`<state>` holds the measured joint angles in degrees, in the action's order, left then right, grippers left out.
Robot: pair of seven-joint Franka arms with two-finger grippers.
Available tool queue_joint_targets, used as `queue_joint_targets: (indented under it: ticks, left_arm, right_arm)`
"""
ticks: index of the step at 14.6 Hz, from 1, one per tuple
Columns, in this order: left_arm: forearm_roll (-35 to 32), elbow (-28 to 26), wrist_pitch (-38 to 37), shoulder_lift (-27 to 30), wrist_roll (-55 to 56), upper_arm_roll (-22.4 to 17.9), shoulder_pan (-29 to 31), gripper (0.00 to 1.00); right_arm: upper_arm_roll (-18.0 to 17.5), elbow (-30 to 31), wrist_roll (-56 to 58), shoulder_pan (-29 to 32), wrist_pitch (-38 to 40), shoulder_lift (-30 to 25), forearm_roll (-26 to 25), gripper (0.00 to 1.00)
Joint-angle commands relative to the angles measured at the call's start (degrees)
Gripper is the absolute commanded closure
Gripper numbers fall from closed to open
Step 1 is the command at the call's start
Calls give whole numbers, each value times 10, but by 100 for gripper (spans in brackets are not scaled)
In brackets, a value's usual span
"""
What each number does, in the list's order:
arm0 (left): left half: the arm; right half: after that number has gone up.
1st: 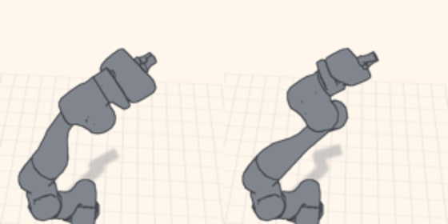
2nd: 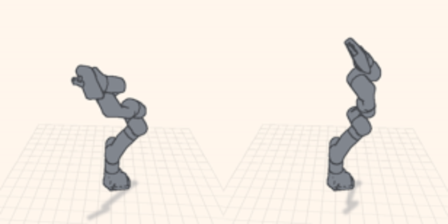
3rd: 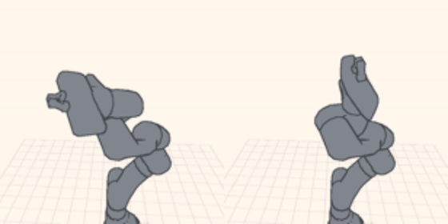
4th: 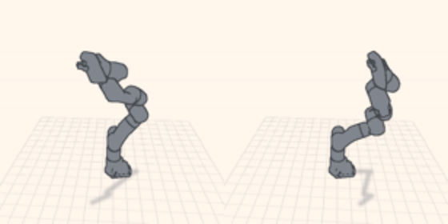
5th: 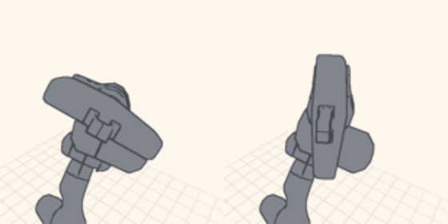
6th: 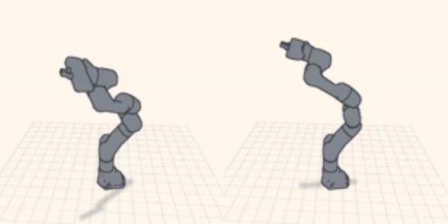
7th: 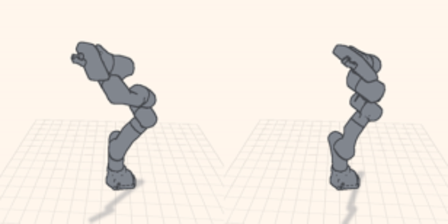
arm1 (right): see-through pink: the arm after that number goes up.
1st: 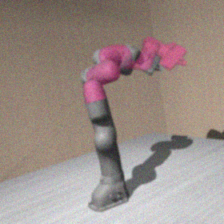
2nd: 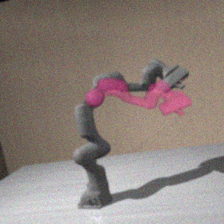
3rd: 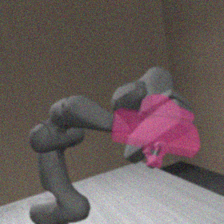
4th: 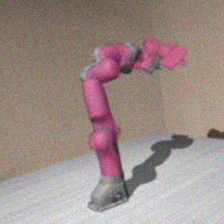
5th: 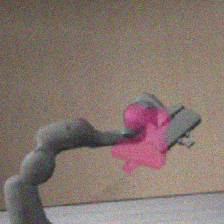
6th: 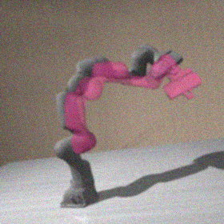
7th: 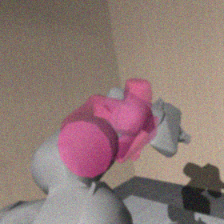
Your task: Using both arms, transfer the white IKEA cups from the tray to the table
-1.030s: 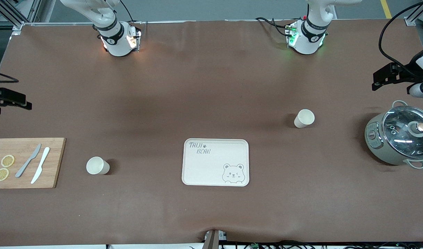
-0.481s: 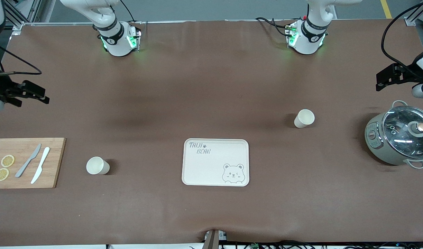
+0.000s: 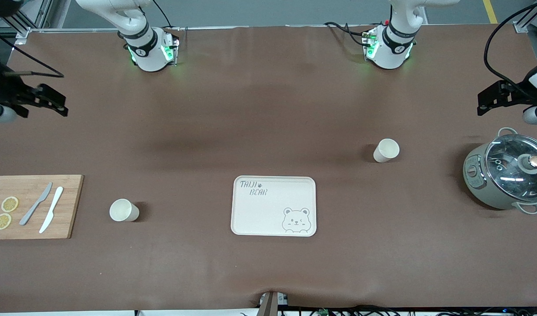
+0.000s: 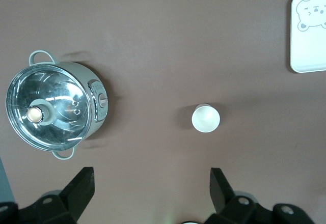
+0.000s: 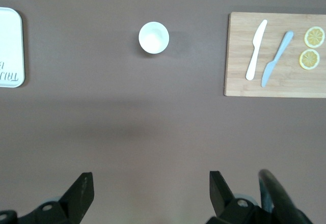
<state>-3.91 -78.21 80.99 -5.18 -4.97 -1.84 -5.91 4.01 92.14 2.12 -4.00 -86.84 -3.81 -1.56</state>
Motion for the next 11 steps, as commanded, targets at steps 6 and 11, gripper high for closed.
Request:
queue_joint_targets:
  ticks: [6,11]
  left_arm:
    - [-15,3,0,-2,-6,3,1,0]
    - [-15,3,2,-2,-5,2,1,0]
  right_arm:
    - [-1,-31,10,5,33,2,-4,0]
    - [-1,-42,18,4,31,9,-5,0]
